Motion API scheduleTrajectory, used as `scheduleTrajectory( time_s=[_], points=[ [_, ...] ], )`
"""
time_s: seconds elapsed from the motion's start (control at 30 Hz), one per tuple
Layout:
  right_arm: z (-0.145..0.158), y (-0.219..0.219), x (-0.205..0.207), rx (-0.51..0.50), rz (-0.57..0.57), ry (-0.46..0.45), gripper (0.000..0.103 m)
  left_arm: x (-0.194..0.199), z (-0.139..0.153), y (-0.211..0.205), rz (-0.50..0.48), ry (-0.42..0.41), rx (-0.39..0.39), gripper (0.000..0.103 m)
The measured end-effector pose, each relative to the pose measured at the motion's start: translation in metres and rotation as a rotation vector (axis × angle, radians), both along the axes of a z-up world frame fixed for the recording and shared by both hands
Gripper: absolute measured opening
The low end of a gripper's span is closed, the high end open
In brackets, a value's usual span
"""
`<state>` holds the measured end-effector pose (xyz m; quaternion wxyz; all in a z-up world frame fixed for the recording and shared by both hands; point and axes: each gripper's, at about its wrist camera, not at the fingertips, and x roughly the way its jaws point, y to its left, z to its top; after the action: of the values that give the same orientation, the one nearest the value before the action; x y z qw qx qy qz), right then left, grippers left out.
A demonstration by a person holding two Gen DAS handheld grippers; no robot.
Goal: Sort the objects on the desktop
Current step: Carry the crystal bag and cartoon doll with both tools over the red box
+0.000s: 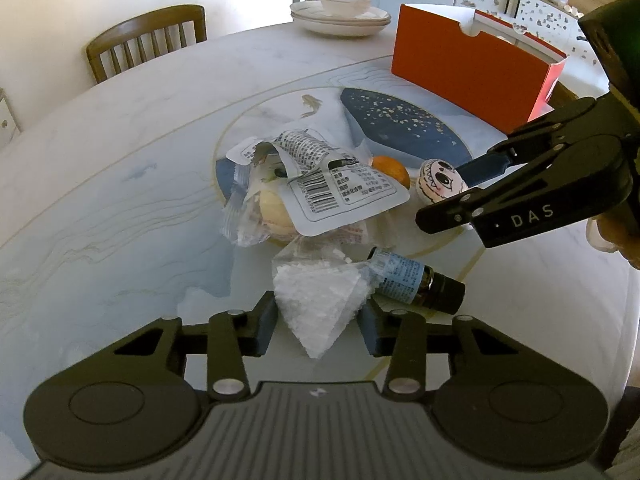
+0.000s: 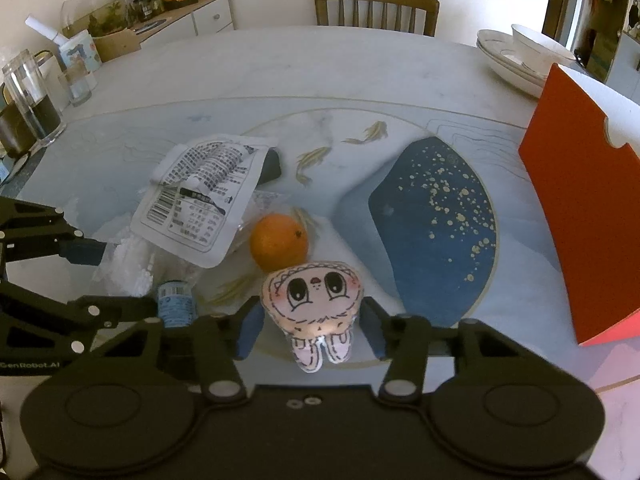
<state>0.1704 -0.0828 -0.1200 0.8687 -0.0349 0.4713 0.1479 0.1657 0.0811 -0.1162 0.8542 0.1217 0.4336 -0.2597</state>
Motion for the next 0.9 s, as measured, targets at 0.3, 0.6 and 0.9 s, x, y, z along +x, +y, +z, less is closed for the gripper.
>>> scheduleTrajectory(
  time_s=[0.3, 0.6, 0.9],
  points=[
    [0.003, -0.005, -0.005, 0.01, -0.022, -0.004, 0.048, -0.003, 0.003, 0.003, 0.033, 0.022, -0.022, 0.037],
    [0.011, -0.011, -0.017, 0.02, -0.021, -0.008, 0.048, -0.011, 0.013, 0.006, 0.066, 0.029, -0.048, 0.037],
    [0.022, -0.018, -0.031, 0.01, -0.018, -0.016, 0.048, -0.022, 0.028, 0.004, 0.071, 0.032, -0.075, 0.037]
  ],
)
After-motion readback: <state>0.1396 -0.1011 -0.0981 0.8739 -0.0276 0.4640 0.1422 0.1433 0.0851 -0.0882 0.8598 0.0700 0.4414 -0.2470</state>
